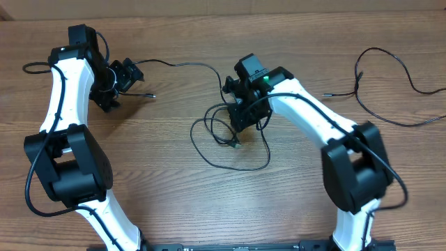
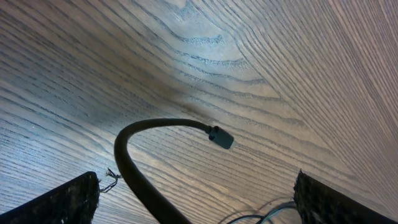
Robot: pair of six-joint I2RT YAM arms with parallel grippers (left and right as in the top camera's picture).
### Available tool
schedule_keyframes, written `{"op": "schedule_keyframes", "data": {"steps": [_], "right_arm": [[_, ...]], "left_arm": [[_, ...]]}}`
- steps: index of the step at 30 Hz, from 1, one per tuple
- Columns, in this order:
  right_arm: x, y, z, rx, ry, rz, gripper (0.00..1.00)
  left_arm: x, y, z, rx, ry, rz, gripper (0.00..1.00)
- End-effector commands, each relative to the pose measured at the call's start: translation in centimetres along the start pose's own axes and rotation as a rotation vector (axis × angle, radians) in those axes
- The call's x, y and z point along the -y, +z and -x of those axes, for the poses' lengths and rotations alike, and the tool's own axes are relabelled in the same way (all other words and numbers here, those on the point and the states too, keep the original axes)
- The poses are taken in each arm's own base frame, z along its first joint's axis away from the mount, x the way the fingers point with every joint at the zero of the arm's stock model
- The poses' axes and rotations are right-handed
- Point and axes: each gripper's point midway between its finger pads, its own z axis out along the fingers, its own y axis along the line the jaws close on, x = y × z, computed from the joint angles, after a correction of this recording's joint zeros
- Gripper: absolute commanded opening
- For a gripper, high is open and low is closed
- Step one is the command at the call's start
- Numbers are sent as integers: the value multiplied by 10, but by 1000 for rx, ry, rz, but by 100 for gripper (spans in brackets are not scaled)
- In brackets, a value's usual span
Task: Untangle cables
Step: 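Lower the right gripper onto the center cable pile and grasp a strand, then drag the grasped cable rightward out of the pile with the right gripper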
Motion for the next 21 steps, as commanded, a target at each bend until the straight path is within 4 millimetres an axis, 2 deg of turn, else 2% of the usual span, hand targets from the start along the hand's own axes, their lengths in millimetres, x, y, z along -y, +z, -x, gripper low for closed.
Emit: {"op": "schedule_keyframes", "data": {"steps": [1, 8, 14, 17, 21], "right_arm": [[-22, -80, 20, 196, -40, -24, 4], [-69, -206, 24, 492, -99, 3, 4], [-99, -292, 11, 726, -170, 22, 4], [-109, -323, 2, 817, -185, 36, 4], [-114, -337, -8, 851, -176, 48, 4]], "left_arm": [[-3, -3, 0, 5, 8, 4, 100], [-2, -3, 0, 5, 9, 4, 100], [-2, -3, 0, 5, 9, 4, 100], [-2, -3, 0, 5, 9, 4, 99], [-2, -3, 0, 5, 10, 4, 99]]}}
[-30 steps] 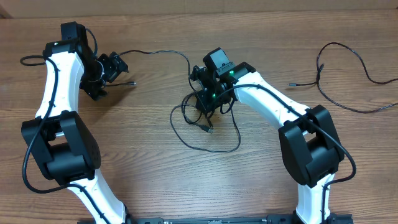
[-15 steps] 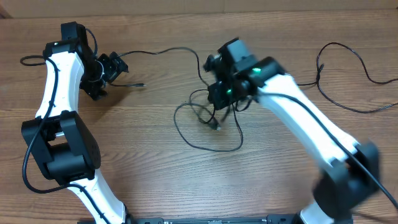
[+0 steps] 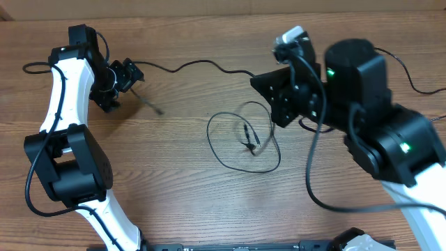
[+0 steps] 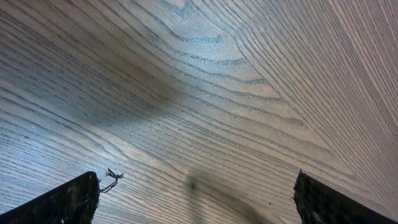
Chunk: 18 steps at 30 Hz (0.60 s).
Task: Untangle cables
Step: 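Drag the grasped cable rightward out of the pile with the right gripper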
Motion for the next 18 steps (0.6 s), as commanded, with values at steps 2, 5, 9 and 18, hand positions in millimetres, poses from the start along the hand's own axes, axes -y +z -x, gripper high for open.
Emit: {"op": "schedule_keyframes", "data": {"steps": [2, 5, 9, 18], "right_arm": [[-10, -20, 12, 57, 46, 20, 4], [-15, -21, 9, 44, 47, 50, 4], [-10, -21, 0, 8, 62, 22, 4], [52, -62, -26, -14, 154, -398, 4]], "left_arm": [[-2, -3, 0, 5, 10, 4, 99], [-2, -3, 0, 5, 10, 4, 100], [-2, -3, 0, 5, 10, 4, 100], [-2, -3, 0, 5, 10, 4, 100]]}}
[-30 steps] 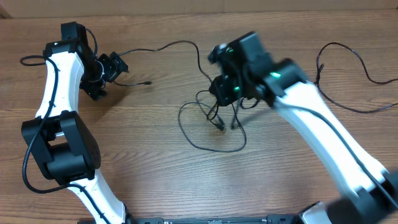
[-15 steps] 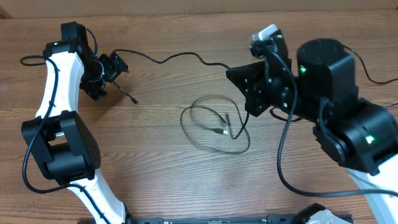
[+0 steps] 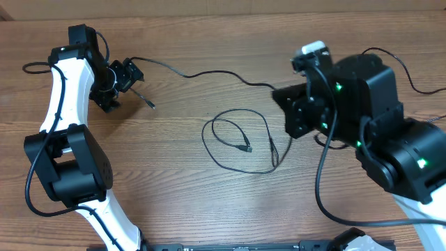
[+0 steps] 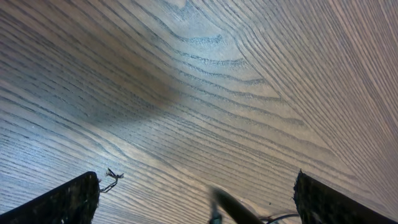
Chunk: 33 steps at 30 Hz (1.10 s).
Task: Untangle cables
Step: 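Drag the grasped cable rightward out of the pile with the right gripper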
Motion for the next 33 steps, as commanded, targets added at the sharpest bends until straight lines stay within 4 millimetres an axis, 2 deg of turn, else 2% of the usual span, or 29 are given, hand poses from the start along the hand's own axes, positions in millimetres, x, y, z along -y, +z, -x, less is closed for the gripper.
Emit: {"op": "schedule_keyframes", "data": {"steps": [1, 8, 11, 18, 23, 28, 33], "right_arm": [[35, -40, 10, 118, 40, -216, 4], [68, -90, -7, 170, 80, -423, 4], [75, -103, -20, 152, 84, -459, 4], [90, -119, -46, 105, 164, -549, 4], [96, -123, -60, 62, 191, -588, 4], [118, -140, -76, 65, 300, -740, 4], [124, -148, -78, 83, 321, -791, 4]], "left_arm": [[-2, -3, 0, 5, 10, 4, 99], [-2, -3, 0, 5, 10, 4, 99], [-2, -3, 0, 5, 9, 4, 100], [-3, -3, 0, 5, 7, 4, 99], [-2, -3, 0, 5, 10, 4, 100], [-2, -3, 0, 5, 10, 4, 100], [-2, -3, 0, 5, 9, 4, 100]]}}
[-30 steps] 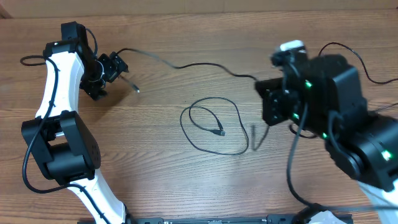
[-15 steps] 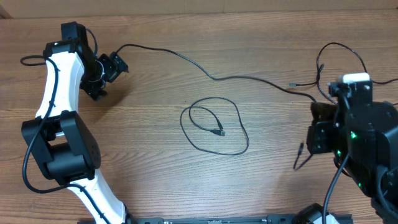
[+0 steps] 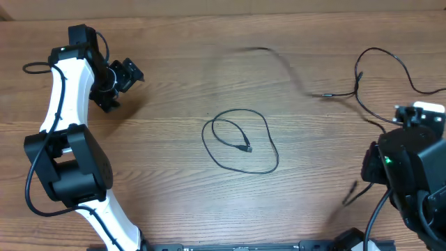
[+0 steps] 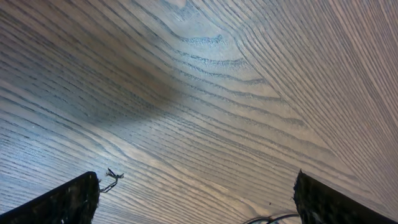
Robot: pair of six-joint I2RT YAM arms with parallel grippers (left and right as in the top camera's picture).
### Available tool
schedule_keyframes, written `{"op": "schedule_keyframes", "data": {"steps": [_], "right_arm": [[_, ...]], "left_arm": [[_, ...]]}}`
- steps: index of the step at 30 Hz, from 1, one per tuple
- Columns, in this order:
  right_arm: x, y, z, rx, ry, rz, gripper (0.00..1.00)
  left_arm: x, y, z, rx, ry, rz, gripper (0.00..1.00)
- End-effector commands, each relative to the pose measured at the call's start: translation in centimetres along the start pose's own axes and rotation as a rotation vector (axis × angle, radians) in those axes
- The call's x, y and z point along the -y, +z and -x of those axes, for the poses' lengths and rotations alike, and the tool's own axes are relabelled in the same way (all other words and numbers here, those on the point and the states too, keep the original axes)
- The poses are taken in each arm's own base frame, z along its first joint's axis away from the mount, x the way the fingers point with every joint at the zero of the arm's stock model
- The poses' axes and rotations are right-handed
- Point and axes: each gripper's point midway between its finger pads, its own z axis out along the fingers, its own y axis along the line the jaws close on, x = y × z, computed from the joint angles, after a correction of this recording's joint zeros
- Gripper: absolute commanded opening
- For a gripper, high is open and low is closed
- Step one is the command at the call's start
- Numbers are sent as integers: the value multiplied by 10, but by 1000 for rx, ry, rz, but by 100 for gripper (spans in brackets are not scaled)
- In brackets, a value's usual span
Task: Untangle cables
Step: 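Drag the grasped cable rightward out of the pile with the right gripper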
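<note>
One thin black cable [image 3: 240, 143] lies as a loose loop at the table's middle, its plug end inside the loop. A second cable shows only as a faint blurred streak [image 3: 282, 66] across the upper middle. A third black cable [image 3: 380, 80] snakes along the right edge. My left gripper [image 3: 127, 74] sits at the far left, open; in the left wrist view the left gripper [image 4: 196, 193] has bare wood between its wide-apart fingertips [image 4: 68, 202]. My right arm [image 3: 411, 171] fills the lower right corner, and its fingers cannot be made out. A dark blur [image 3: 352, 192] hangs beside it.
The wooden table [image 3: 160, 174] stretches across the whole view. The left arm's own grey lead [image 3: 35, 67] trails off its wrist at the far left. A thin wire [image 4: 270, 219] peeks in at the bottom of the left wrist view.
My right arm has moved from the centre right to the lower right corner. The cable stretched from beside my left gripper is now only a blurred streak farther right. The loop lies alone.
First my right gripper was down on a tangle at the centre, and a cable's plug end lay between my open left fingers. Then the right arm stood higher and rightward with that cable stretched out. Now one loop stays at the centre, apart from that cable.
</note>
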Motion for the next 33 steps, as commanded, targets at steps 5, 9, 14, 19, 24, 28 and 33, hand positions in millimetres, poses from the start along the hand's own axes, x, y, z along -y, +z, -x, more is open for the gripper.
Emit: {"op": "schedule_keyframes", "data": {"steps": [5, 9, 14, 19, 24, 28, 33], "right_arm": [[19, -8, 12, 76, 105, -69, 4], [19, -8, 12, 75, 104, -69, 4], [14, -7, 10, 60, 105, -45, 4], [13, -7, 8, 51, 154, -35, 4], [26, -8, 8, 69, 228, -99, 4], [40, -8, 10, 89, 261, -168, 4], [59, -8, 11, 99, 335, -249, 4]], "left_arm": [[-2, -3, 0, 5, 10, 4, 99], [-2, -3, 0, 5, 10, 4, 100], [-2, -3, 0, 5, 10, 4, 100], [-1, -2, -1, 4, 13, 4, 99], [-1, -2, -1, 4, 13, 4, 100], [-1, -2, -1, 4, 13, 4, 100], [-1, -2, -1, 4, 13, 4, 100]]}}
